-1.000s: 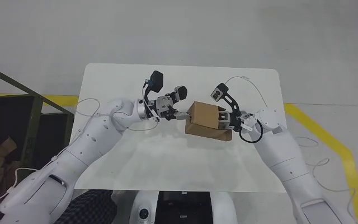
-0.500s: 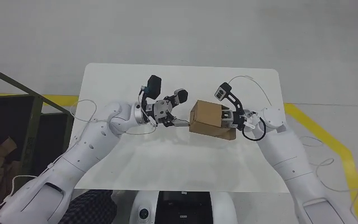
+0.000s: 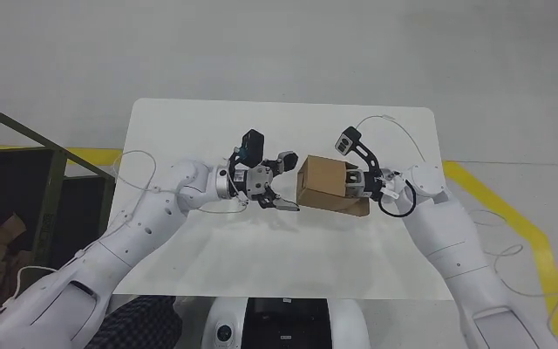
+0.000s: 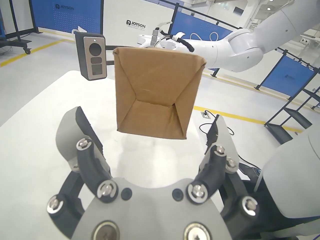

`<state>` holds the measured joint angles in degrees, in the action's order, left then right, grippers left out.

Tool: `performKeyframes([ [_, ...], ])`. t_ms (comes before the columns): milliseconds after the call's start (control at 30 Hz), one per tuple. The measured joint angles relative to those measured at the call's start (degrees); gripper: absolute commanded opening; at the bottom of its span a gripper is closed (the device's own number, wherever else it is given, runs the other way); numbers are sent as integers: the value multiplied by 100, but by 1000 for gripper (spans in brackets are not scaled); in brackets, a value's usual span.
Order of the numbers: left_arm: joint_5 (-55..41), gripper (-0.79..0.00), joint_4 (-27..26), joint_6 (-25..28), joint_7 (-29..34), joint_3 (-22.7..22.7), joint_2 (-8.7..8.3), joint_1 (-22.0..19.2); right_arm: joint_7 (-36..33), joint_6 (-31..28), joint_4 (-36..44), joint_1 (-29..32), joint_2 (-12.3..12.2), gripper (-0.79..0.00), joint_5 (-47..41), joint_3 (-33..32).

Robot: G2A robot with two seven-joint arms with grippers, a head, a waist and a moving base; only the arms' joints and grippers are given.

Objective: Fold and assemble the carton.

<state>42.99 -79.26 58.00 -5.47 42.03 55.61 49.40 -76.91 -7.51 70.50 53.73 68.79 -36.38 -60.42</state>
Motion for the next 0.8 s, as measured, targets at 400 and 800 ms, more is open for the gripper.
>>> performKeyframes([
  [400,-101,0,141,0,186,-475,95,-345,133,37,146,24,-3,-785,204,87],
  [800,-165,-286,226,0,160,-628,103,-436,155,68,237,47,-23,-785,276,89],
])
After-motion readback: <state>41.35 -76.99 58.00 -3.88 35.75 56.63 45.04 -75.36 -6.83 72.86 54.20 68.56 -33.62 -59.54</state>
